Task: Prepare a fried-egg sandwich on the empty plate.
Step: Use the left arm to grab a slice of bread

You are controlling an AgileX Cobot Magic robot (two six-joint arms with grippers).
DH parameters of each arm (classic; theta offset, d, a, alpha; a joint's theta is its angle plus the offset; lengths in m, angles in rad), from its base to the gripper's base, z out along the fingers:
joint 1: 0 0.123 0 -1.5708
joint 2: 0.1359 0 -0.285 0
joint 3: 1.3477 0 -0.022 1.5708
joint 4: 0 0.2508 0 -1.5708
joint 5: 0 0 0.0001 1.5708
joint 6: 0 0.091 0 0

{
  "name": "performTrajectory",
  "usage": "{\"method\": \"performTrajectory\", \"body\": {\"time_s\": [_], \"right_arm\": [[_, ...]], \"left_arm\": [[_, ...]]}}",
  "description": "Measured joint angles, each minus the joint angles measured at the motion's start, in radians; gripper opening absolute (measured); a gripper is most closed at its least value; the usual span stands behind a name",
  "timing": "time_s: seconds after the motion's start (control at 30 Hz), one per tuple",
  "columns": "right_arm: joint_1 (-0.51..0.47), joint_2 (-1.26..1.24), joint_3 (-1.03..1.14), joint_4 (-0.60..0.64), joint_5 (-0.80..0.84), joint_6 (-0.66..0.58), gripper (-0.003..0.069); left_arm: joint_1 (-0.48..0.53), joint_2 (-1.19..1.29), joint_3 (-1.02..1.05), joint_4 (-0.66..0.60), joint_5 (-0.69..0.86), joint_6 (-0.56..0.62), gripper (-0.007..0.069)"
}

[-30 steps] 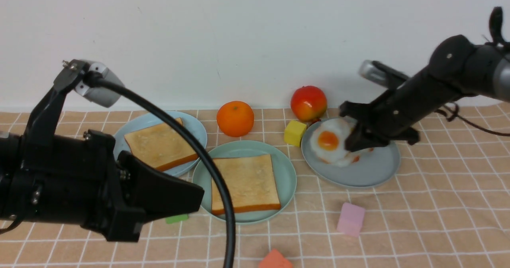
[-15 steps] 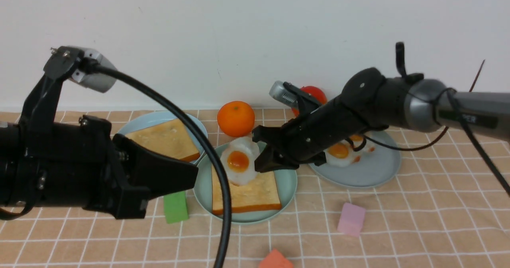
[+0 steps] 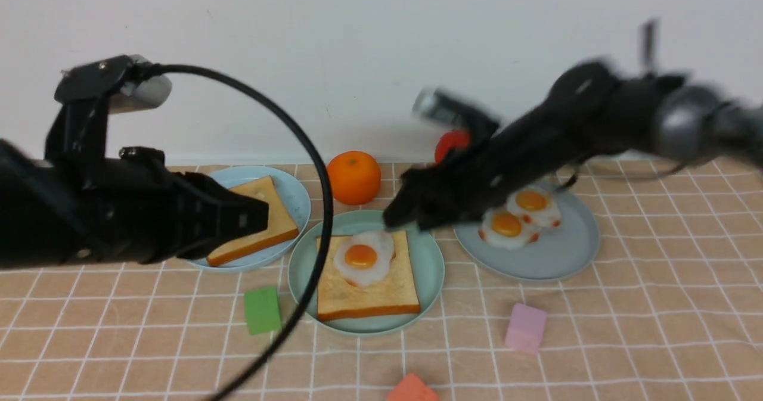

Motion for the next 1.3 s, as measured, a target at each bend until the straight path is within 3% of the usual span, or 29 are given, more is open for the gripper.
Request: {"method": "performTrajectory", "body": {"time_s": [0.13,0.23,0.43,0.53,0.63,0.67,0.73,0.87,1.3], "right_arm": [[-0.021,-0.193,-0.003,-0.118,0.057,-0.023,0.0449],[-0.022,-0.341,-0.003,-0.214,0.097,-0.021,0.0428],[0.003,-0.542,0.063,-0.220,0.108,-0.126,0.0337],[0.040,-0.631,0.155,-0.177,0.103,-0.194,0.0227],[0.074,-0.720,0.261,-0.151,0.101,-0.261,0.0076],[0.074,-0.724,0.266,-0.151,0.101,-0.264,0.0058],[0.076,-0.776,0.318,-0.159,0.095,-0.286,-0.0006],[0.076,-0.838,0.370,-0.219,0.095,-0.261,-0.0013],[0.076,-0.856,0.406,-0.221,0.144,-0.228,-0.0009]], "left_arm": [[0.052,0.120,-0.039,0.018,-0.001,-0.150,0.0037],[0.154,0.239,-0.118,0.018,0.036,-0.277,0.0043],[0.287,0.431,-0.267,0.032,0.089,-0.388,0.0119],[0.298,0.515,-0.327,0.056,0.096,-0.427,0.0223],[0.295,0.613,-0.402,0.074,0.106,-0.470,0.0387],[0.295,0.618,-0.402,0.074,0.106,-0.472,0.0387],[0.293,0.675,-0.439,0.068,0.112,-0.476,0.0477],[0.291,0.745,-0.477,0.050,0.102,-0.476,0.0533],[0.292,0.813,-0.515,0.037,0.052,-0.388,0.0542]]}}
